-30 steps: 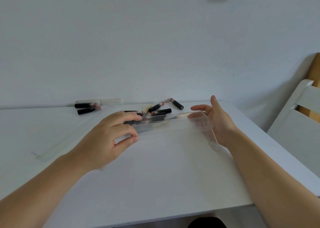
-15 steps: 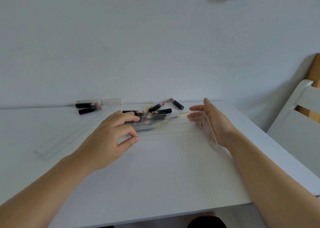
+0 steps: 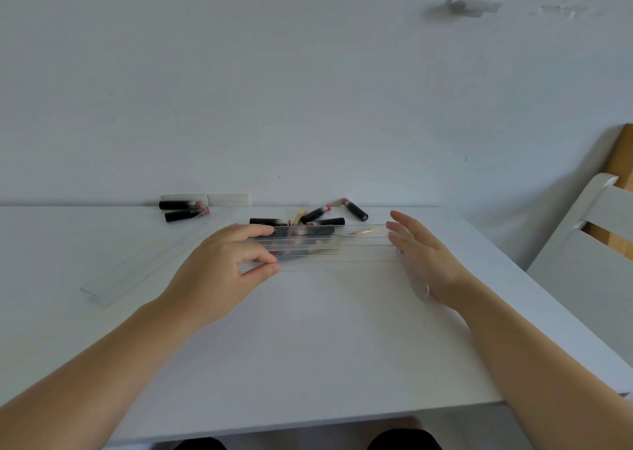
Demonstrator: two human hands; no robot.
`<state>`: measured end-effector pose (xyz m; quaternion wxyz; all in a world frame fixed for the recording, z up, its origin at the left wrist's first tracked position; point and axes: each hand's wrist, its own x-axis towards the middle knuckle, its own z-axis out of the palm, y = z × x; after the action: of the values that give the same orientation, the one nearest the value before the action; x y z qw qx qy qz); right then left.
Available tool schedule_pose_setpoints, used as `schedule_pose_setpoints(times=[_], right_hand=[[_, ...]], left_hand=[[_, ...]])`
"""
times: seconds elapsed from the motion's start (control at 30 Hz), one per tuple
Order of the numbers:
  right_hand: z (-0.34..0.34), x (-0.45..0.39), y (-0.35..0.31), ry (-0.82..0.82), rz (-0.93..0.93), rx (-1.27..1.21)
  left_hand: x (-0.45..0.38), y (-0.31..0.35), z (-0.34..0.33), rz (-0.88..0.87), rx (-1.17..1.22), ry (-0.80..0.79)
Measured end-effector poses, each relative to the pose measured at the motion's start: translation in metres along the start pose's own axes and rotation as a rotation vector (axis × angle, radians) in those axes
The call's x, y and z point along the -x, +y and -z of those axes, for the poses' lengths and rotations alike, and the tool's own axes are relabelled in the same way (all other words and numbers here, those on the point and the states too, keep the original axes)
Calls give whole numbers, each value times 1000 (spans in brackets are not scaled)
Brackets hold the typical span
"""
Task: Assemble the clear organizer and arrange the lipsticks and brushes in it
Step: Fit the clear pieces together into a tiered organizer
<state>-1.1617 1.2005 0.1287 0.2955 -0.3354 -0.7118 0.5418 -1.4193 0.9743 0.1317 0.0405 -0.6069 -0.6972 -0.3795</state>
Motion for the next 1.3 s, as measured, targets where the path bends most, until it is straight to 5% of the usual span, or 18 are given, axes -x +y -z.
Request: schedule_pose_setpoints(times=[0.23, 0.47, 0.57, 1.0, 1.3], right_hand=[[-1, 3, 5, 43, -1, 73], [1, -3, 13, 88, 19, 76], [1, -3, 13, 109, 7, 71], [-2, -5, 13, 153, 11, 117], [0, -4, 12, 147, 12, 111]], left_hand=[[-1, -1, 1, -27, -42, 22], [0, -21, 25, 224, 72, 349], [1, -23, 29, 403, 134, 246], [-3, -31, 18, 549, 184, -49], [-4, -35, 13, 586, 249, -45]])
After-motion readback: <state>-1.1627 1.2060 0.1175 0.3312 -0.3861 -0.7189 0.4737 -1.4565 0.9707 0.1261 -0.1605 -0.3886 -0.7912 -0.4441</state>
